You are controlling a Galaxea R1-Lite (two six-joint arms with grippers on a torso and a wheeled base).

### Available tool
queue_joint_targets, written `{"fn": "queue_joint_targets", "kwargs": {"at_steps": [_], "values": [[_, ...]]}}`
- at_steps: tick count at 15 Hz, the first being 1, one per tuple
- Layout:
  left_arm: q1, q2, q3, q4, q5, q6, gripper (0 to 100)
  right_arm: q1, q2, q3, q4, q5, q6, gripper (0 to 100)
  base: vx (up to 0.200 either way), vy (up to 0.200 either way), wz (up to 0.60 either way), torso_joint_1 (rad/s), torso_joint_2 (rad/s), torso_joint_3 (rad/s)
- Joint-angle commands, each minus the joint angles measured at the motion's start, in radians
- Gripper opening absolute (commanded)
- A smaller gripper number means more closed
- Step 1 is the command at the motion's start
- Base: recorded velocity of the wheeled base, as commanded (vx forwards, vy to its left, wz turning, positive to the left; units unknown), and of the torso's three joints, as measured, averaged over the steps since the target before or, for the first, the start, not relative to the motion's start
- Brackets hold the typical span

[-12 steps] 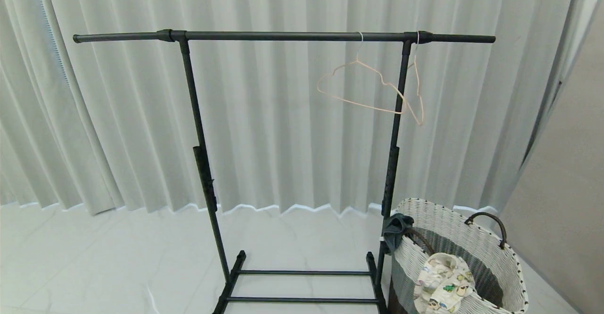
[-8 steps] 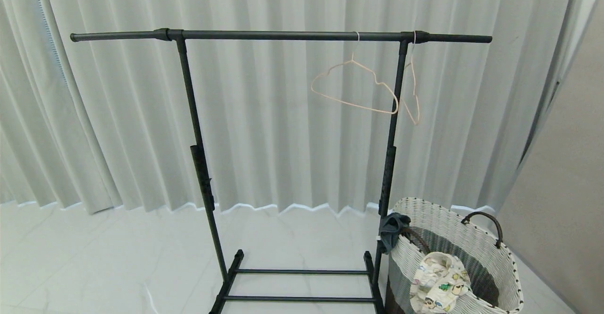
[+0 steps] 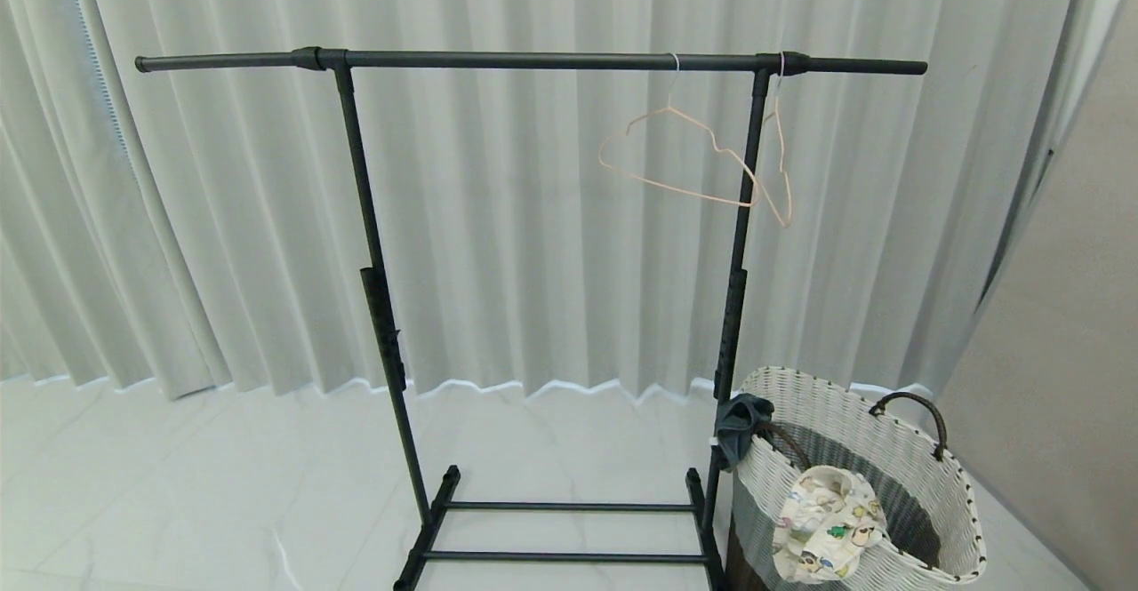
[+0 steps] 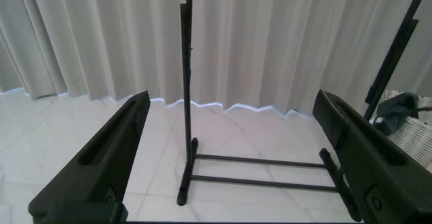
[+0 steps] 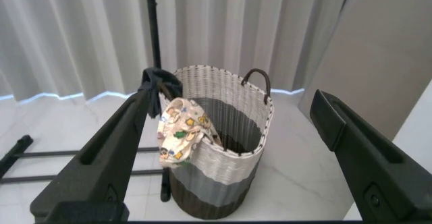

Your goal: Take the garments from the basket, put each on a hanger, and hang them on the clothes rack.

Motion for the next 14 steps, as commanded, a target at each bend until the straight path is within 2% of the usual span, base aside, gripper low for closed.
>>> {"fn": "queue_joint_targets", "kwargs": {"at_steps": [1,4,7,14], "values": [[0.001,0.000,0.000,-0.002,0.000,0.000,100,0.001,0.000,0.000,0.000,0.000,-0.002,100,0.000,0.000,0.00,-0.159,0.33,0.163],[0.001,0.000,0.000,-0.002,0.000,0.000,100,0.001,0.000,0.000,0.000,0.000,0.000,100,0.000,0.000,0.00,-0.155,0.30,0.139],[0.001,0.002,0.000,-0.002,0.000,-0.001,100,0.001,0.000,0.000,0.000,0.000,-0.002,100,0.000,0.000,0.00,-0.030,0.11,0.066],[0.001,0.002,0.000,-0.002,0.000,0.000,100,0.001,0.000,0.000,0.000,0.003,-0.022,100,0.200,0.000,0.00,-0.003,0.01,0.019]]}}
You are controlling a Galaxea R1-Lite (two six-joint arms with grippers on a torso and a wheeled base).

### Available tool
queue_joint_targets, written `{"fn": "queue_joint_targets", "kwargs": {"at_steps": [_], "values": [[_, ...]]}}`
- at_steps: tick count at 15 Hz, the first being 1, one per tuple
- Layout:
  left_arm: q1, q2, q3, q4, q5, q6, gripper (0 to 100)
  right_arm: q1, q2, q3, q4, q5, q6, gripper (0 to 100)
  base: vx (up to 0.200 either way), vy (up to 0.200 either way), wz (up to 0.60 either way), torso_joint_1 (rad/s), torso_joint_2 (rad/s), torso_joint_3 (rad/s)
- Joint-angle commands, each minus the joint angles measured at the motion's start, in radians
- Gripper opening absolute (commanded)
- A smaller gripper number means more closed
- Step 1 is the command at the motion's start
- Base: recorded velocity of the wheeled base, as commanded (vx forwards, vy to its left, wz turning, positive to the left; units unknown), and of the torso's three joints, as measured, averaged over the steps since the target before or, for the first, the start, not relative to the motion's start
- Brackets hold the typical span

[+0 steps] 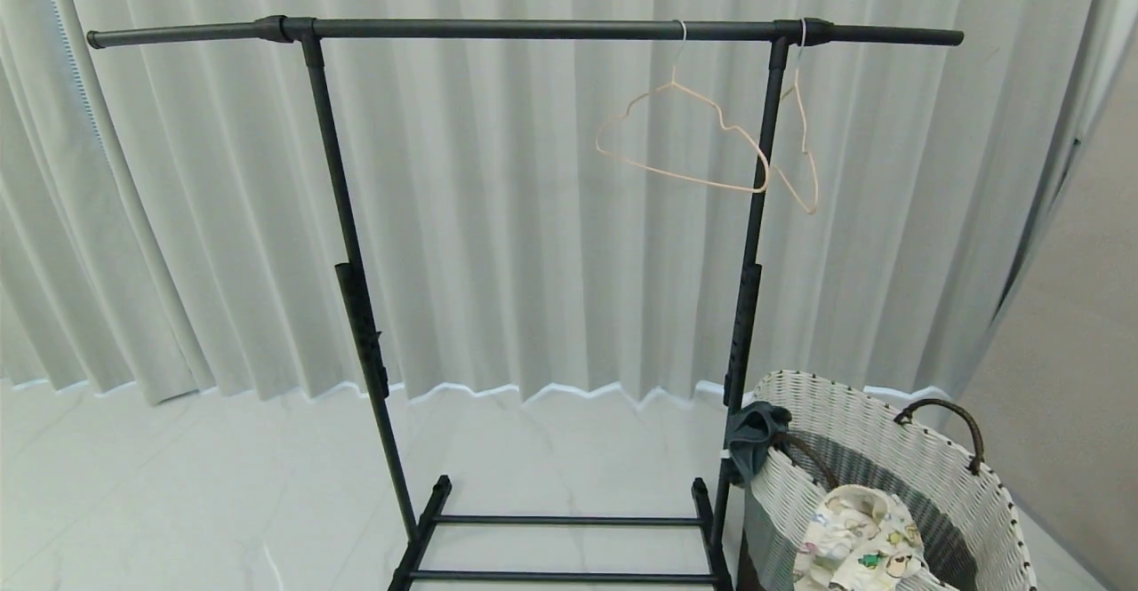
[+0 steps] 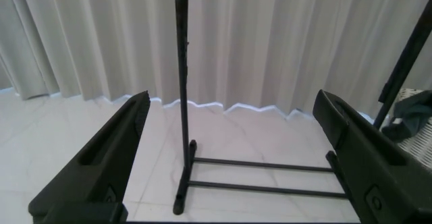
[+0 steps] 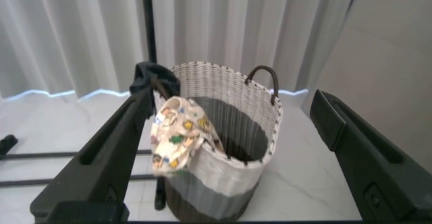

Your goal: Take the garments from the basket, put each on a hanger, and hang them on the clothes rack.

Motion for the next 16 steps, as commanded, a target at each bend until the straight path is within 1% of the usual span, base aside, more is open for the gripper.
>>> {"fn": "queue_joint_targets", "kwargs": {"at_steps": [1,6,9,12,14,15,16], "values": [[0.000,0.002,0.000,0.000,0.001,0.000,100,0.000,0.000,0.000,0.000,0.000,0.000,100,0.200,0.000,0.00,0.002,0.00,0.002],[0.000,0.002,0.000,0.000,0.001,-0.003,100,0.000,0.000,0.000,0.000,0.000,0.013,100,0.200,0.000,0.00,0.005,0.00,0.003],[0.000,0.000,0.000,0.000,0.001,-0.001,100,0.000,0.000,0.000,0.000,0.000,0.014,100,0.000,0.000,0.00,0.000,0.00,0.000],[0.000,0.000,0.000,-0.003,0.011,-0.055,100,0.000,0.000,0.000,0.000,0.000,0.013,100,0.000,0.000,0.00,0.000,0.00,0.000],[0.000,0.000,0.000,-0.003,0.011,-0.047,100,0.000,0.000,0.000,-0.010,-0.001,0.011,100,0.000,0.000,0.00,0.000,0.00,0.000],[0.000,0.000,0.000,-0.002,0.011,-0.041,100,0.001,0.003,-0.040,-0.019,0.022,0.023,100,0.000,0.000,0.00,0.000,0.00,0.000],[0.000,0.000,0.000,-0.002,0.011,-0.041,100,0.024,0.073,-0.150,-0.002,0.074,0.082,100,0.000,0.000,0.00,0.000,0.00,0.000]]}}
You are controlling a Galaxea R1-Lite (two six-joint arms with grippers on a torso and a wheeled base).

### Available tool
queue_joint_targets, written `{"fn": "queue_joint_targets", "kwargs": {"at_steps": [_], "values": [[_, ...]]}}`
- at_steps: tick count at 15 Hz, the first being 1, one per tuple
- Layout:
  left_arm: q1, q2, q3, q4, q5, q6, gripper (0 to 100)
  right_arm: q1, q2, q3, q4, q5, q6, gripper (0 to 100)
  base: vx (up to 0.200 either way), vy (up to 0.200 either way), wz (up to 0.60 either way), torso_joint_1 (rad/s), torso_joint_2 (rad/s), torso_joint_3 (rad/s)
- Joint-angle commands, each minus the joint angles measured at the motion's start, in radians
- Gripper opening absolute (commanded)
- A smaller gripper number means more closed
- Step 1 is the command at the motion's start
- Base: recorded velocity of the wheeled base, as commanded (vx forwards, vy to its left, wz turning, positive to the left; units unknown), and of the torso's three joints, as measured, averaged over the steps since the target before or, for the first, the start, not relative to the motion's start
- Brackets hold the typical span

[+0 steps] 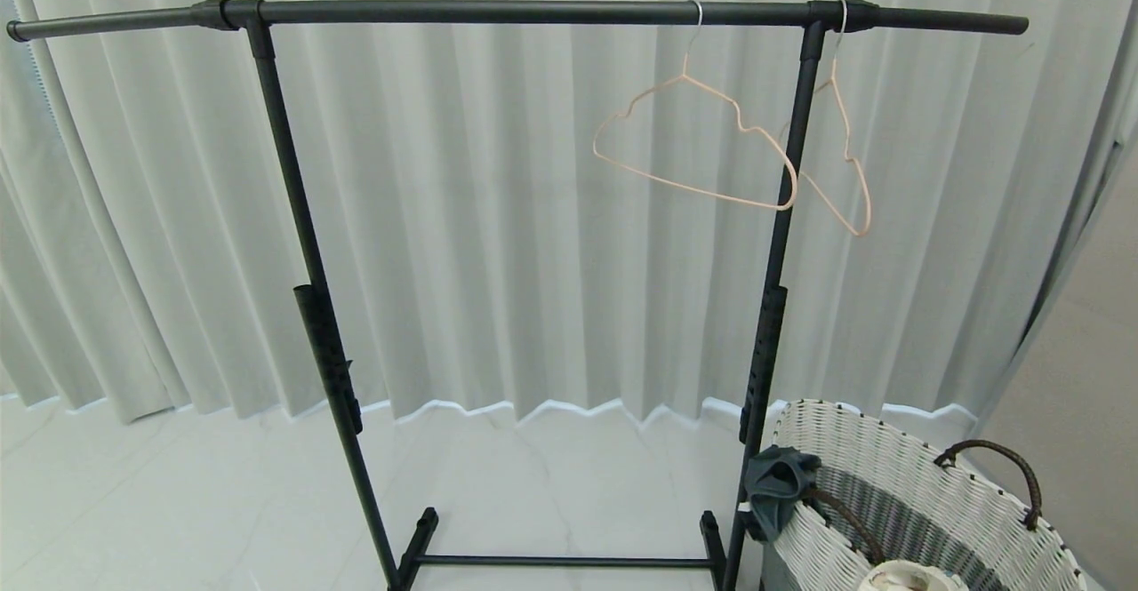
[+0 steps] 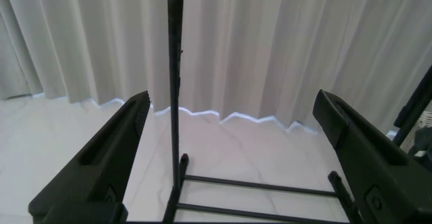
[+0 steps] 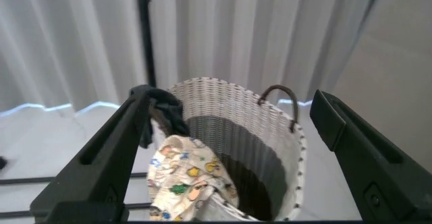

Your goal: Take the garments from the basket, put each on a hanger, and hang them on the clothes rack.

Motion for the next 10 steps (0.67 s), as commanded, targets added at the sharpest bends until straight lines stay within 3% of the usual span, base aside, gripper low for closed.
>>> {"fn": "queue_joint_targets", "kwargs": {"at_steps": [1,2,4,7,10], "values": [[0.000,0.000,0.000,0.000,0.000,-0.004,100,0.062,0.165,-0.204,0.019,0.055,0.065,100,0.000,0.000,0.00,0.000,0.00,0.000],[0.000,0.000,0.000,0.000,0.000,-0.007,100,0.086,0.224,-0.236,0.027,0.055,0.053,100,0.000,0.000,0.00,0.000,0.00,0.000],[0.000,0.000,0.000,0.000,0.000,-0.001,100,0.114,0.553,-0.273,0.042,0.041,-0.036,100,0.000,0.000,0.00,0.000,0.00,0.000],[0.000,0.000,0.000,0.000,0.000,-0.001,100,0.089,1.036,-0.326,0.033,-0.055,-0.080,100,0.000,0.000,0.00,0.000,0.00,0.000],[0.000,0.000,0.000,0.000,0.000,-0.001,100,0.097,1.370,-0.328,-0.079,-0.092,-0.174,100,0.000,0.000,0.00,0.000,0.00,0.000]]}}
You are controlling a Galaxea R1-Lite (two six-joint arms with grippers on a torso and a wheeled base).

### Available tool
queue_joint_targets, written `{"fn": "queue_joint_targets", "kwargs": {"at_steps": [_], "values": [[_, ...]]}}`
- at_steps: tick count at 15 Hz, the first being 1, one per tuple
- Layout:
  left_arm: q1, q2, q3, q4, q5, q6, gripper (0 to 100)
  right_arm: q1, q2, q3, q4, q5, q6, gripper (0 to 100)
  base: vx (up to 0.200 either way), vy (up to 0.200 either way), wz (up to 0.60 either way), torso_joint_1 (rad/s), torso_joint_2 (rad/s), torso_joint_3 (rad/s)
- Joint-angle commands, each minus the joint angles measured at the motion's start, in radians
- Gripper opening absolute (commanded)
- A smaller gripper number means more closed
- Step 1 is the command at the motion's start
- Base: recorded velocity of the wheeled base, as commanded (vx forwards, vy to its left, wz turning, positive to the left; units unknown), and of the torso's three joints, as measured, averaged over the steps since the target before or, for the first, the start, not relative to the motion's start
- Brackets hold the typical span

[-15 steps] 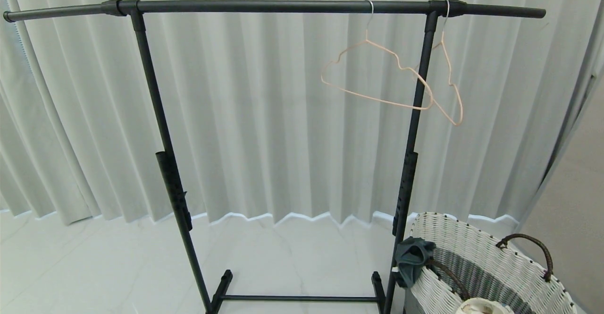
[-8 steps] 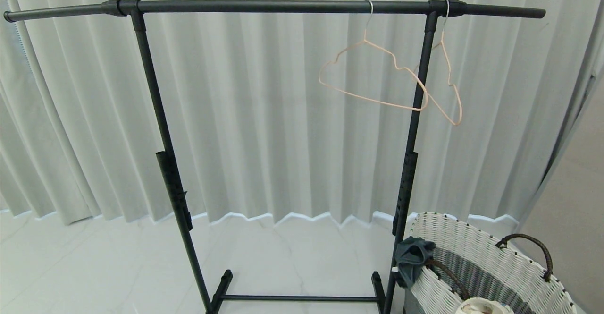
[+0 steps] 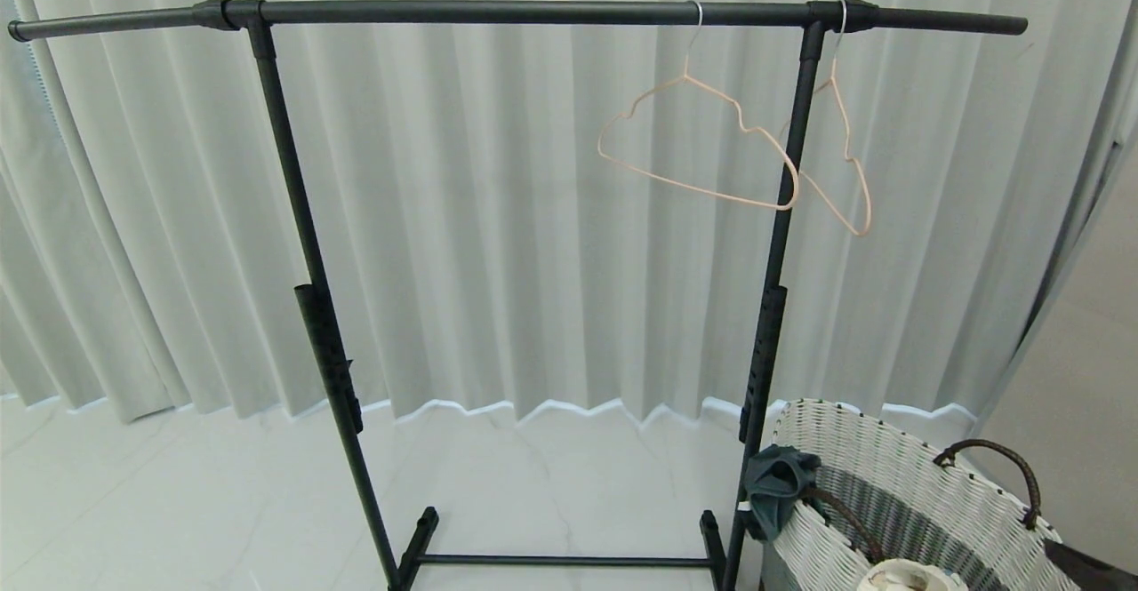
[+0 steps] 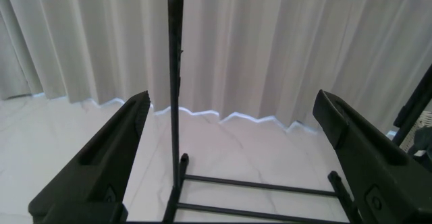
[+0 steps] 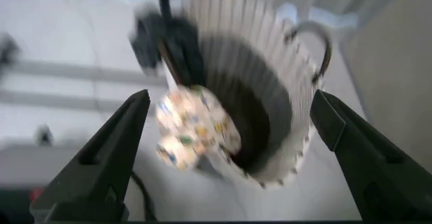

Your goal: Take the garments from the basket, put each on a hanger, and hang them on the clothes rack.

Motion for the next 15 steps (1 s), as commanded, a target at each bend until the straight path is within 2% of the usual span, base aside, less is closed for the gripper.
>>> {"fn": "queue_joint_targets", "kwargs": {"at_steps": [1,2,6,7,10,15], "values": [[0.000,0.000,0.000,0.000,0.000,0.000,100,0.009,0.484,-0.038,-0.082,-0.055,-0.086,100,0.000,0.000,0.00,0.000,0.00,0.000],[0.000,0.000,0.000,0.000,0.000,0.000,100,0.031,0.631,-0.038,-0.158,-0.092,-0.108,100,0.000,0.000,0.00,0.000,0.00,0.000],[0.000,0.000,0.000,0.000,0.000,0.000,100,0.095,0.803,-0.040,-0.192,-0.106,-0.106,100,0.000,0.000,0.00,0.000,0.00,0.000],[0.000,0.000,0.000,0.000,0.002,0.000,100,0.094,0.855,-0.040,-0.218,-0.109,-0.105,100,0.000,0.000,0.00,0.000,0.00,0.000],[0.000,0.000,0.000,0.000,0.000,0.000,100,0.077,0.980,-0.035,-0.301,-0.179,-0.096,100,0.000,0.000,0.00,0.000,0.00,0.000],[0.000,0.000,0.000,0.000,0.000,0.000,100,0.061,1.099,-0.035,-0.461,-0.184,-0.093,100,0.000,0.000,0.00,0.000,0.00,0.000]]}}
